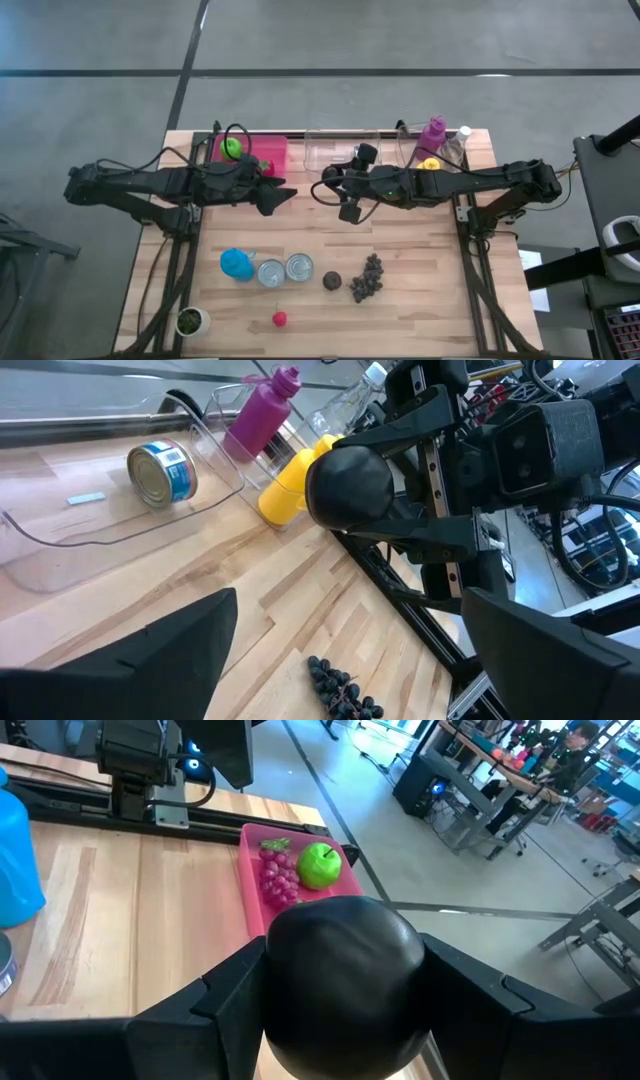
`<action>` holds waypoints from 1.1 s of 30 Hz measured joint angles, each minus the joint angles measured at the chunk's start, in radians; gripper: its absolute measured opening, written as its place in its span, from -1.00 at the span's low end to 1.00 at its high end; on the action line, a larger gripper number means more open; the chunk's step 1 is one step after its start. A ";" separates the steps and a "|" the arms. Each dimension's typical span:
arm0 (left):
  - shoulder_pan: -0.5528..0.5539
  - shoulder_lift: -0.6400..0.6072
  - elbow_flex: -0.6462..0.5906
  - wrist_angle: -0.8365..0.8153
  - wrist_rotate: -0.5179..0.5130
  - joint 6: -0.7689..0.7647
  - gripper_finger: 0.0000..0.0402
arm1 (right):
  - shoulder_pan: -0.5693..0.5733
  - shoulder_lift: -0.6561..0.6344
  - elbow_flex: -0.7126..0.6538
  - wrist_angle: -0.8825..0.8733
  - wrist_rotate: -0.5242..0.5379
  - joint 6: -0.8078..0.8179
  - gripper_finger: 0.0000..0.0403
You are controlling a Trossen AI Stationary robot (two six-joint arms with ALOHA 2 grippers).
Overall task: Pick & Place Food Item
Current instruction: Put the right black plum into the red transparent bin
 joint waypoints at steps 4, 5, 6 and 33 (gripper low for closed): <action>0.000 0.000 0.000 0.000 0.000 0.000 0.97 | 0.000 0.000 0.000 0.000 0.000 0.000 0.07; 0.000 0.000 0.000 0.000 0.000 0.000 0.97 | 0.000 0.000 0.000 0.000 0.000 0.000 0.07; 0.000 0.000 0.000 0.000 0.000 0.000 0.97 | 0.000 0.000 0.000 0.000 0.000 0.000 0.07; 0.018 0.084 0.015 0.057 -0.019 0.001 0.97 | 0.000 0.111 0.029 0.044 -0.034 -0.019 0.07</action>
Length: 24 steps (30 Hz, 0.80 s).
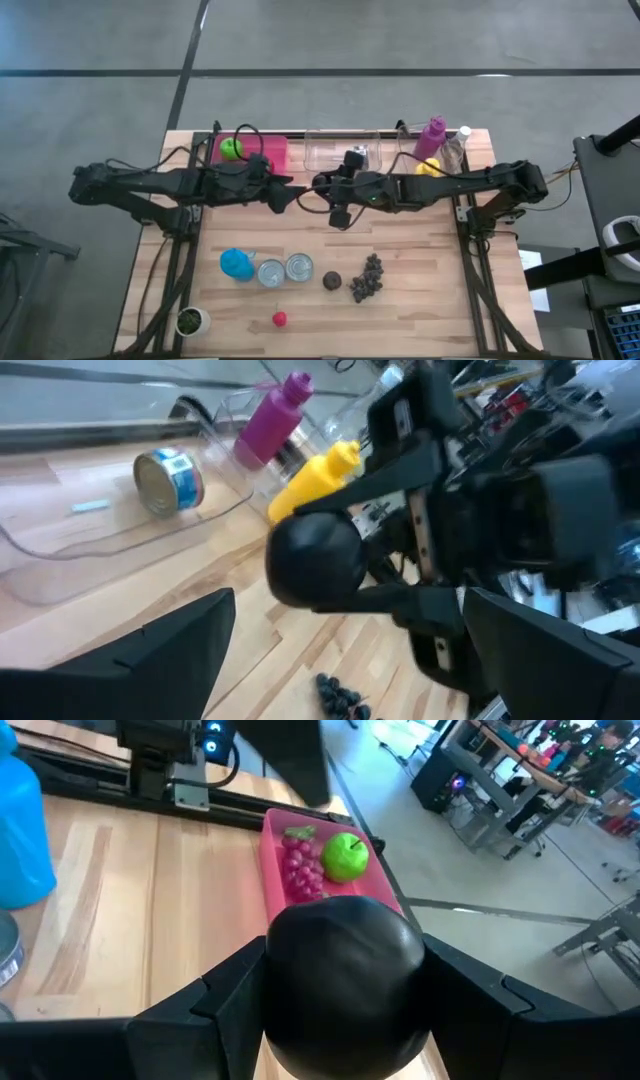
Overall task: Pick & Place Food Item
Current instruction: Put the right black plum into the red transparent bin
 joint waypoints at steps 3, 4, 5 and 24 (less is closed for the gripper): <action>0.000 0.037 0.008 0.001 0.000 0.000 0.96 | 0.000 0.027 0.029 0.002 -0.001 -0.015 0.07; 0.000 0.047 0.008 0.000 0.000 0.000 0.95 | 0.002 0.037 0.038 0.001 -0.002 -0.025 0.07; 0.000 0.058 0.010 0.002 0.000 0.000 0.95 | 0.004 0.045 0.048 0.003 -0.002 -0.032 0.07; 0.008 0.153 0.010 0.092 0.000 -0.007 0.93 | 0.053 0.094 0.120 0.001 -0.025 -0.083 0.07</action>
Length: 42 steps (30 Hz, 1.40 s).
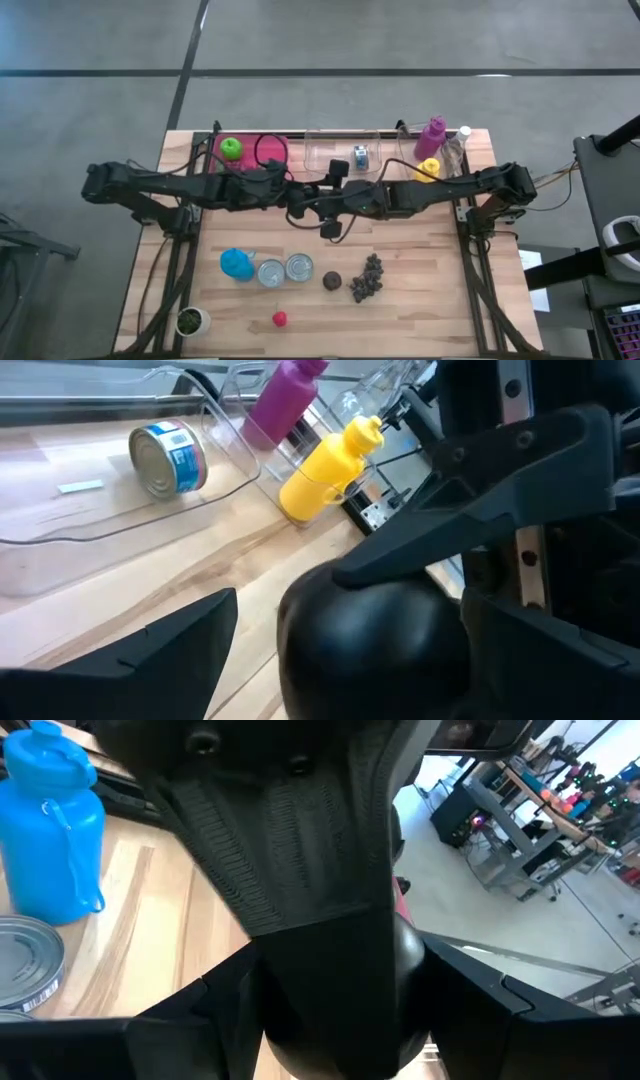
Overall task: Pick & Place Food Item
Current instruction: Put the right black plum into the red transparent bin
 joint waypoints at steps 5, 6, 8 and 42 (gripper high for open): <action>0.001 0.006 0.001 0.013 0.000 0.000 0.95 | 0.000 0.000 0.000 0.000 0.002 0.001 0.07; 0.001 0.006 0.001 0.013 0.000 0.000 0.95 | 0.000 0.000 -0.001 -0.001 0.002 0.001 0.07; 0.001 0.006 0.001 0.013 0.000 0.000 0.94 | 0.000 0.000 -0.001 0.000 0.002 0.001 0.07; 0.001 0.005 -0.001 -0.003 -0.004 -0.002 0.08 | -0.001 -0.004 -0.002 0.002 0.011 0.001 0.35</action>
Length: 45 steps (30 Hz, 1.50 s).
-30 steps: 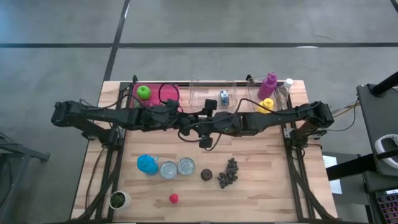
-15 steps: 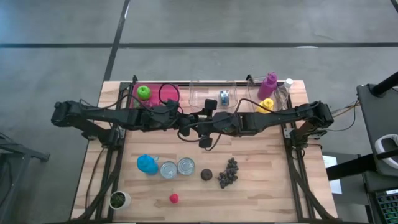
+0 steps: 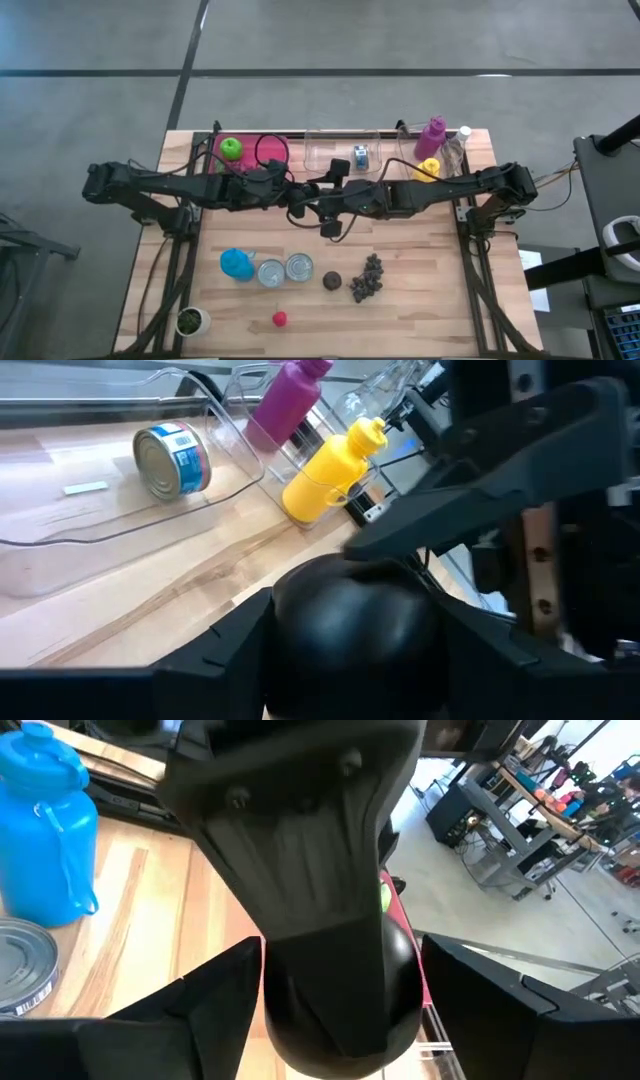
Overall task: Pick & Place Food Item
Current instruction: Put the right black plum into the red transparent bin
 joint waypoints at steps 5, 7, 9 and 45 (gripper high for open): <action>0.000 0.000 0.000 0.002 0.000 0.000 0.08 | 0.000 0.000 0.000 -0.001 0.000 0.016 0.40; 0.000 0.000 0.000 0.004 0.001 0.001 0.08 | 0.000 0.000 0.000 -0.001 0.000 0.031 0.41; 0.000 0.000 0.000 0.004 0.002 0.001 0.08 | 0.000 0.000 0.000 -0.002 -0.001 0.029 0.42; 0.006 0.000 0.000 0.002 -0.005 -0.010 0.08 | 0.039 0.002 0.000 -0.050 0.075 0.021 0.69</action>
